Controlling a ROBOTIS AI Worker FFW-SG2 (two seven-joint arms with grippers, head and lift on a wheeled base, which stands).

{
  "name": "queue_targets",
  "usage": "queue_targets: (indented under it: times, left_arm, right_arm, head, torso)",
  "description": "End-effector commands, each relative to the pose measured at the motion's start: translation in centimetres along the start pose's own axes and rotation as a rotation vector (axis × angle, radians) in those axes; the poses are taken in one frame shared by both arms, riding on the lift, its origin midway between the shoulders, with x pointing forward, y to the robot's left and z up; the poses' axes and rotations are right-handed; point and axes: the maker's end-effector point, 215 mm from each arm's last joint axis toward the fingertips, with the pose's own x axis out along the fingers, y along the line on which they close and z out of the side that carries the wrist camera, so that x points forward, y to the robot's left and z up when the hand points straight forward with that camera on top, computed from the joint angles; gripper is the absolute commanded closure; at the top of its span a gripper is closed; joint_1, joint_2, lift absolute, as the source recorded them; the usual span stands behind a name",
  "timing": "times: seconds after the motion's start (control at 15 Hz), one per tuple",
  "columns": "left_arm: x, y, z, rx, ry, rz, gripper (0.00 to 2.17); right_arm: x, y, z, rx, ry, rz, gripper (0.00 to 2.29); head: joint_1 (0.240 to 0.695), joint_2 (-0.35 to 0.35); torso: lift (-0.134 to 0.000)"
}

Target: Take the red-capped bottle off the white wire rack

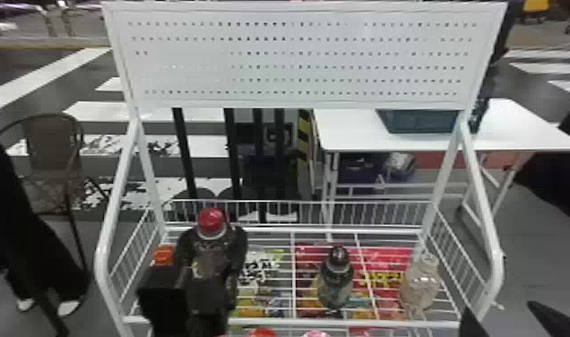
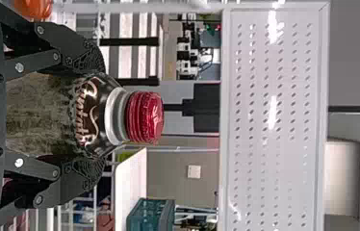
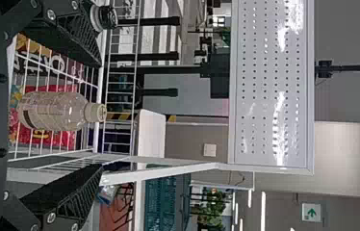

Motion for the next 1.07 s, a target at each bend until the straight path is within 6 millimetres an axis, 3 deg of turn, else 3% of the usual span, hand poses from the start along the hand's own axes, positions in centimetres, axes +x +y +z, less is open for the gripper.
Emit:
queue_targets:
  times: [0.0, 0.07, 0.2, 0.27, 0.6, 1.0]
  left_arm:
    - [-1.8, 5.4, 2.8, 0.032, -0.008, 0.059, 1.8]
    - [-2.6, 8.4, 3.3, 0.052, 0.005, 0.098, 1.79]
    - [-4.1, 12.3, 3.6, 0.055, 0.05, 0.121, 1.79]
    - [-4.9, 13.2, 3.6, 0.057, 0.062, 0.112, 1.79]
    - [-7.6, 15.8, 1.9, 0.015, 0.131, 0.088, 1.79]
    - [-7.6, 15.4, 1.5, -0.021, 0.138, 0.091, 1.78]
  right_arm:
    - [-0.1, 0.1, 0.0, 0.0, 0.001, 0.001, 0.15]
    - [-0.1, 0.3, 0.1, 0.001, 0.001, 0.005, 0.15]
    - [0.0, 0.9, 0.2, 0.001, 0.0, 0.014, 0.15]
    - [0.0, 1.2, 0.1, 0.0, 0.002, 0.018, 0.15]
    - [-0.2, 1.7, 0.0, 0.003, 0.003, 0.026, 0.15]
    - [-0.9, 2.0, 0.6, 0.032, -0.017, 0.029, 0.15]
  head:
    - [0.499, 0.0]
    - [0.499, 0.0]
    - [0.499, 0.0]
    - [0.499, 0.0]
    - [0.499, 0.0]
    - [0.499, 0.0]
  torso:
    - [0.0]
    - [0.0]
    - [0.0]
    - [0.0]
    - [0.0]
    - [0.0]
